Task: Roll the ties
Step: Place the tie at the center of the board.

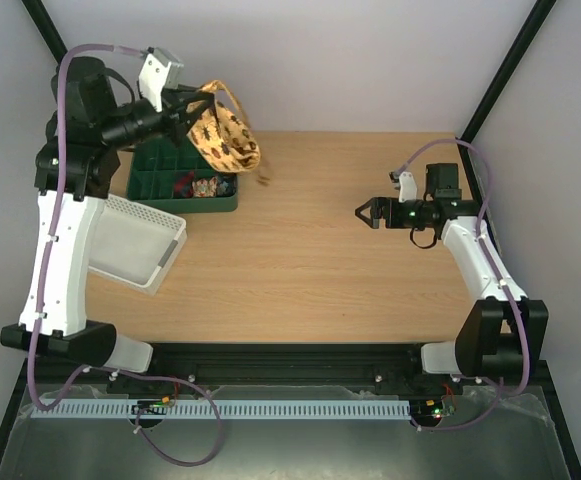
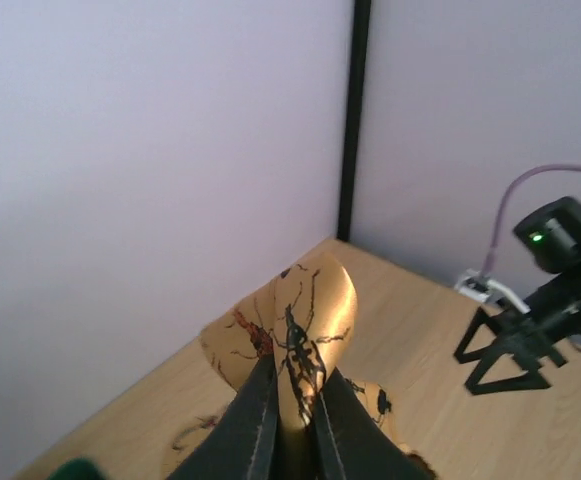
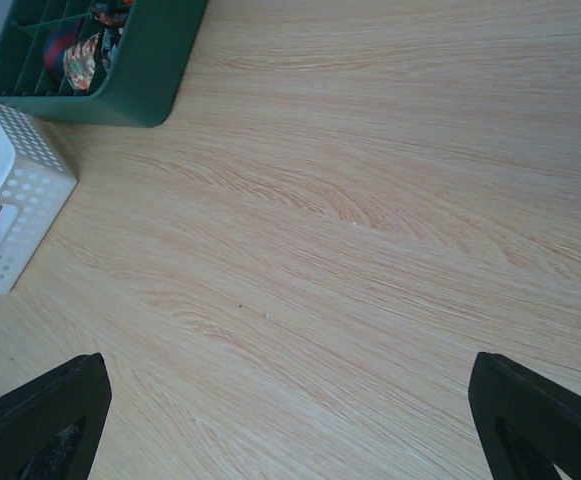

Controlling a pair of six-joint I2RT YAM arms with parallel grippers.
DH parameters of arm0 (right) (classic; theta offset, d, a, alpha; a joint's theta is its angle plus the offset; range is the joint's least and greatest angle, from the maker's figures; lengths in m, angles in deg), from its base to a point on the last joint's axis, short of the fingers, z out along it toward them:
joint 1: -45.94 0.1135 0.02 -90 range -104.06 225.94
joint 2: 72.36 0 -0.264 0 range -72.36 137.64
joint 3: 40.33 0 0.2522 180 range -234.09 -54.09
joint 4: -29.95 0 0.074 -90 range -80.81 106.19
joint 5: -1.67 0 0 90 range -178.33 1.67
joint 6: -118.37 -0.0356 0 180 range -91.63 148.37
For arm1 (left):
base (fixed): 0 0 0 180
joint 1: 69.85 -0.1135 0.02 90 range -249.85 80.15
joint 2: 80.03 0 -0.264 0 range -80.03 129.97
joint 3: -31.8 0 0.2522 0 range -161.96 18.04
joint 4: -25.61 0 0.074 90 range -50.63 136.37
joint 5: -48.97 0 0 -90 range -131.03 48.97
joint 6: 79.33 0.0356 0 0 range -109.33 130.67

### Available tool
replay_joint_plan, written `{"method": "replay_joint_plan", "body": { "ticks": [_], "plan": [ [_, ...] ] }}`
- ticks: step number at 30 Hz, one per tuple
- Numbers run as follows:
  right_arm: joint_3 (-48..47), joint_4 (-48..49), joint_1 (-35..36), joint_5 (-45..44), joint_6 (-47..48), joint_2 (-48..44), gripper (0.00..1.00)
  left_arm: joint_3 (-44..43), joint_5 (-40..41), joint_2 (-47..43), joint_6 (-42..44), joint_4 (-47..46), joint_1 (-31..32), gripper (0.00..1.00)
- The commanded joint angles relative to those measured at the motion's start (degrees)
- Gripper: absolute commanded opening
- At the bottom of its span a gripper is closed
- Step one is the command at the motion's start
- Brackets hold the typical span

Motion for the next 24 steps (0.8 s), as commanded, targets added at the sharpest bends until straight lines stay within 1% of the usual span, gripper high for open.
{"method": "replay_joint_plan", "body": {
  "ticks": [1, 2, 3, 4, 6, 7, 8, 10, 11, 14, 16, 18, 22, 24],
  "plan": [
    [0.22, -0.69, -0.42, -0.98, -0.14, -3.01, 0.99, 1.59, -7.87, 2.91, -10.36, -7.43, 0.55, 0.27],
    [0.53, -0.86, -0.53, -1.57, 0.16, -3.26, 0.99, 3.23, -7.58, 3.49, -9.31, -5.68, -0.25, 0.59],
    [0.74, -1.18, -0.74, -2.22, 0.49, -3.65, 0.99, 4.78, -6.2, 4.25, -7.87, -3.14, -1.79, 0.84],
    [0.99, -1.55, -0.91, -2.83, 1.19, -4.02, 0.99, 6.39, -5.81, 5.23, -6.7, -0.51, -4.59, 0.97],
    [1.63, -2.65, -1.05, -3.91, 3.1, -4.89, 0.99, 9.89, -7.32, 7.2, -3.07, 4.32, -11.07, 1.0],
    [2.19, -3.23, -1.06, -4.1, 4.41, -5.38, 0.99, 11.18, -6.24, 7.69, -0.22, 6.77, -13.07, 1.0],
    [2.83, -3.71, -1.06, -4.19, 5.73, -5.87, 0.99, 13.0, -4.21, 7.41, 2.19, 7.83, -13.83, 1.0],
    [4.46, -4.81, -1.06, -4.31, 8.35, -6.46, 0.99, 18.08, -2.16, 4.89, 8.12, 8.43, -12.82, 0.99],
    [5.19, -5.41, -1.06, -4.31, 9.77, -6.47, 0.99, 22.1, -0.81, 3.25, 10.99, 8.23, -10.33, 1.0],
    [6.94, -7.16, -0.87, -3.59, 14.35, -5.9, 0.98, 30.12, 5.98, -0.44, 18.57, 8.66, -0.81, 0.99],
    [8.41, -8.28, -0.3, -4.76, 16.96, -5.0, 0.99, 35.26, 9.19, -1.58, 21.78, 8.84, 5.23, 1.0],
    [9.73, -10.26, 0.71, -6.54, 19.85, -3.49, 1.0, 39.56, 11.86, -1.98, 23.39, 8.14, 10.08, 1.0],
    [11.93, -15.55, 1.68, -9.14, 25.74, -0.52, 0.94, 45.61, 14.36, -2.23, 25.07, 5.89, 16.74, 0.99],
    [13.55, -17.65, 2.02, -10.11, 29.37, -0.9, 0.92, 48.5, 18.45, -2.32, 25.35, 3.8, 20.41, 0.99]
  ]
}}
